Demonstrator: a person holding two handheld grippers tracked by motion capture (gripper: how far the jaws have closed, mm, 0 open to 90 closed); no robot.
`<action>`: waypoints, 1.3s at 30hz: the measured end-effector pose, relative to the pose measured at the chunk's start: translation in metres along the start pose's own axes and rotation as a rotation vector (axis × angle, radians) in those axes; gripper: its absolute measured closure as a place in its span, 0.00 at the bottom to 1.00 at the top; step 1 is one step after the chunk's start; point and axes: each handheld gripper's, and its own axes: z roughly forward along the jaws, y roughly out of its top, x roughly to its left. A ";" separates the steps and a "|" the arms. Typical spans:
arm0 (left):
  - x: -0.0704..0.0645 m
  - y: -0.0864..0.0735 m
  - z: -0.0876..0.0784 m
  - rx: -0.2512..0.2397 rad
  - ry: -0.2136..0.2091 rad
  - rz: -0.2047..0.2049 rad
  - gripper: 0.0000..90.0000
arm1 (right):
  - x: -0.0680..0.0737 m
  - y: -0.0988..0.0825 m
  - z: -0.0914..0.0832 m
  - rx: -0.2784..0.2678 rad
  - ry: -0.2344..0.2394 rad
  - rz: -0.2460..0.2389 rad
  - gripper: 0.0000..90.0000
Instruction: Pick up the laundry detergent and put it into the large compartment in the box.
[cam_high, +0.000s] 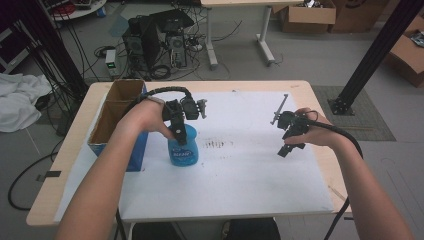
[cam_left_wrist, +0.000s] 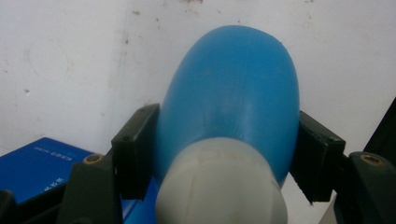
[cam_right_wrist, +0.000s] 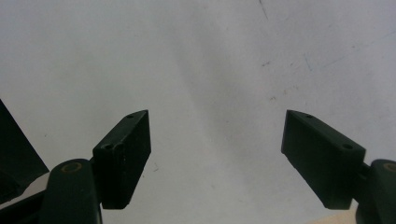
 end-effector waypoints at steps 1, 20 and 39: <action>0.000 0.000 0.000 -0.001 0.003 0.002 0.39 | 0.000 0.000 0.000 0.002 -0.003 0.001 0.27; 0.006 0.004 -0.003 0.024 -0.049 -0.075 0.40 | 0.001 -0.003 -0.003 -0.012 -0.007 -0.003 0.27; 0.031 -0.016 -0.085 -0.007 0.000 -0.498 0.41 | 0.002 -0.001 -0.013 -0.026 -0.018 -0.007 0.27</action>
